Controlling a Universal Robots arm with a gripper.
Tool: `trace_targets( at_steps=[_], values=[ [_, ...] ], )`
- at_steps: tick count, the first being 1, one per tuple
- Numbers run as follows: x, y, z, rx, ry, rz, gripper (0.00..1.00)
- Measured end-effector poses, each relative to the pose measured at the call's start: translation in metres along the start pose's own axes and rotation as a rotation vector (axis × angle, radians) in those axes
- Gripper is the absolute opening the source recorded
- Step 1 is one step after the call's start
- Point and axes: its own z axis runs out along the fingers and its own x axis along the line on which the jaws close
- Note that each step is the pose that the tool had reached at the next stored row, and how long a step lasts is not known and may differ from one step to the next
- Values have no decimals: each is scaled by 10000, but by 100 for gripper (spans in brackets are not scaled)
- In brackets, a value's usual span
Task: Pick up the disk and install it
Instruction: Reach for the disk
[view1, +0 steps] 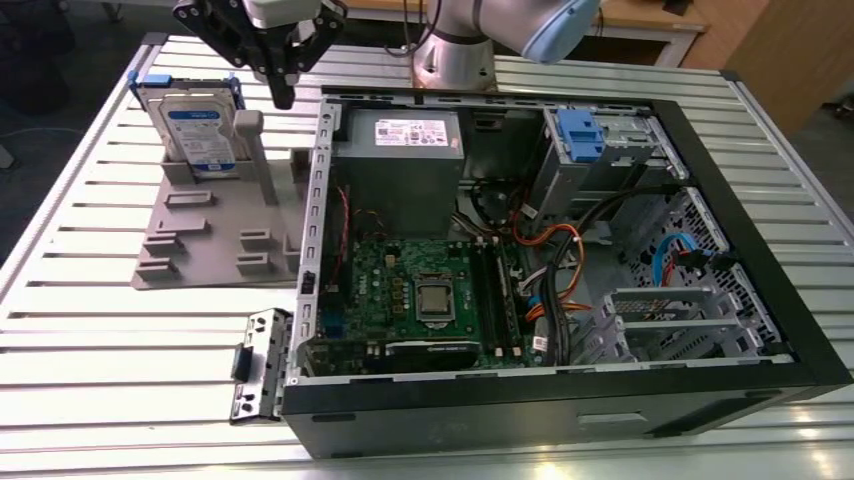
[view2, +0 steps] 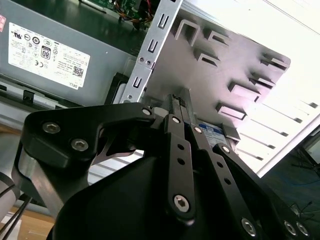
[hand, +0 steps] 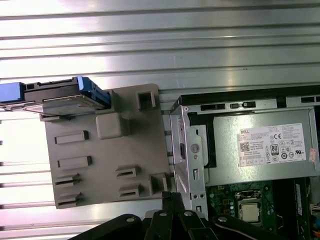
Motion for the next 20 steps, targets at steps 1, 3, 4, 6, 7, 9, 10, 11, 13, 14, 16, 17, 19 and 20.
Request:
trace_targets(
  at_steps=[1,3,4,6,7,9,10,11,13,14,16,17,19,20],
  values=[
    [9,-1,0,0,0,-1,10],
    [28,-2,1,0,0,0,10],
    [38,-3,2,0,0,0,10],
    [55,-4,3,0,0,0,10],
    [63,-5,3,0,0,0,10],
    [80,-6,4,0,0,0,10],
    [88,-7,5,0,0,-1,10],
    [97,-8,5,0,0,-1,10],
    [116,-9,6,0,0,0,10],
    [126,-10,7,0,0,-1,10],
    [149,-12,8,0,0,-1,10],
    [160,-13,8,0,0,-1,10],
    [185,-15,9,0,0,0,10],
    [199,-16,9,0,0,0,10]
  ],
)
